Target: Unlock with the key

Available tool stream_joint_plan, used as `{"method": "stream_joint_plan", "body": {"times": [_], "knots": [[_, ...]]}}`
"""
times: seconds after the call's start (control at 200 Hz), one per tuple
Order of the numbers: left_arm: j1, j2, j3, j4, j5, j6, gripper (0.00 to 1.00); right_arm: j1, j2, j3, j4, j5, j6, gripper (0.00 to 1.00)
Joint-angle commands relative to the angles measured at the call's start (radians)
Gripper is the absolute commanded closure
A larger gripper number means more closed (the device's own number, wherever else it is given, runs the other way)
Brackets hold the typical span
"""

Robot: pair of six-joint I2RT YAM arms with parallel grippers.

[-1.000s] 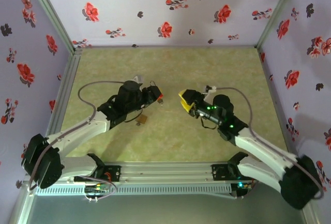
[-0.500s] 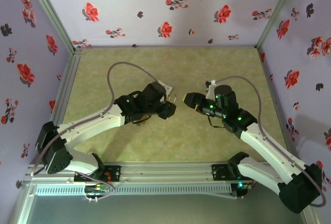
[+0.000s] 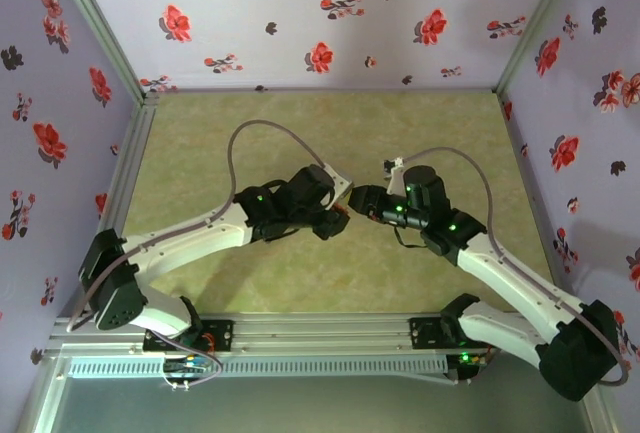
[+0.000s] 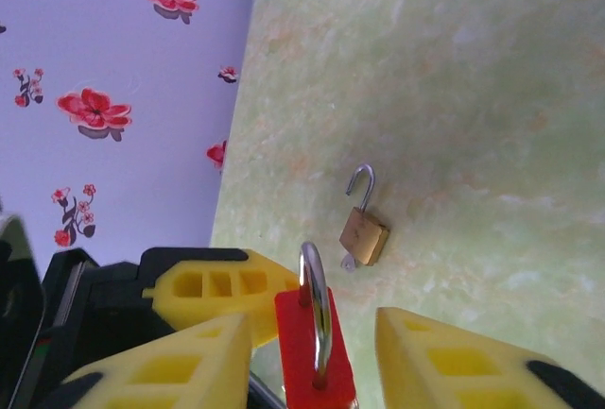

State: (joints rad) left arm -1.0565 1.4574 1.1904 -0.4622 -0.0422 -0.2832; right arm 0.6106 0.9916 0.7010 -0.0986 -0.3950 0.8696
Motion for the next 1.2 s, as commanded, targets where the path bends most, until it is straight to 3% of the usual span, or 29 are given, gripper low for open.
{"method": "stream_joint_plan", "body": {"times": [0.0,0.14,0.255,0.395,0.695,0.76,0.825,0.88,1.115,1.195], "knots": [[-0.016,0.002,0.038,0.002,-0.014,0.038,1.0,0.008,0.012,-0.011,0.018,0.041,0.006,0.72],[-0.04,-0.002,0.025,-0.001,-0.031,0.055,1.0,0.006,0.016,-0.005,-0.028,0.106,0.024,0.93],[-0.055,-0.008,-0.002,-0.003,-0.07,0.06,1.0,-0.003,0.0,0.001,-0.081,0.162,0.031,1.0],[-0.068,-0.018,-0.057,0.003,-0.14,0.05,1.0,-0.044,-0.033,0.001,-0.151,0.215,0.066,1.0],[-0.094,-0.025,-0.1,0.025,-0.226,0.053,1.0,-0.073,-0.018,0.004,-0.182,0.173,0.137,1.0],[-0.093,-0.027,-0.104,0.032,-0.223,0.053,1.0,-0.074,-0.026,0.005,-0.194,0.189,0.136,0.88],[-0.094,-0.027,-0.103,0.03,-0.219,0.053,1.0,-0.078,-0.046,0.003,-0.225,0.225,0.135,0.52],[-0.094,-0.028,-0.101,0.031,-0.214,0.055,1.0,-0.087,-0.069,-0.004,-0.242,0.247,0.132,0.38],[-0.094,-0.002,-0.097,0.034,-0.183,0.039,1.0,-0.124,-0.122,-0.034,-0.277,0.251,0.102,0.15],[-0.093,0.01,-0.098,0.035,-0.182,0.024,1.0,-0.124,-0.139,-0.052,-0.244,0.221,0.09,0.15]]}}
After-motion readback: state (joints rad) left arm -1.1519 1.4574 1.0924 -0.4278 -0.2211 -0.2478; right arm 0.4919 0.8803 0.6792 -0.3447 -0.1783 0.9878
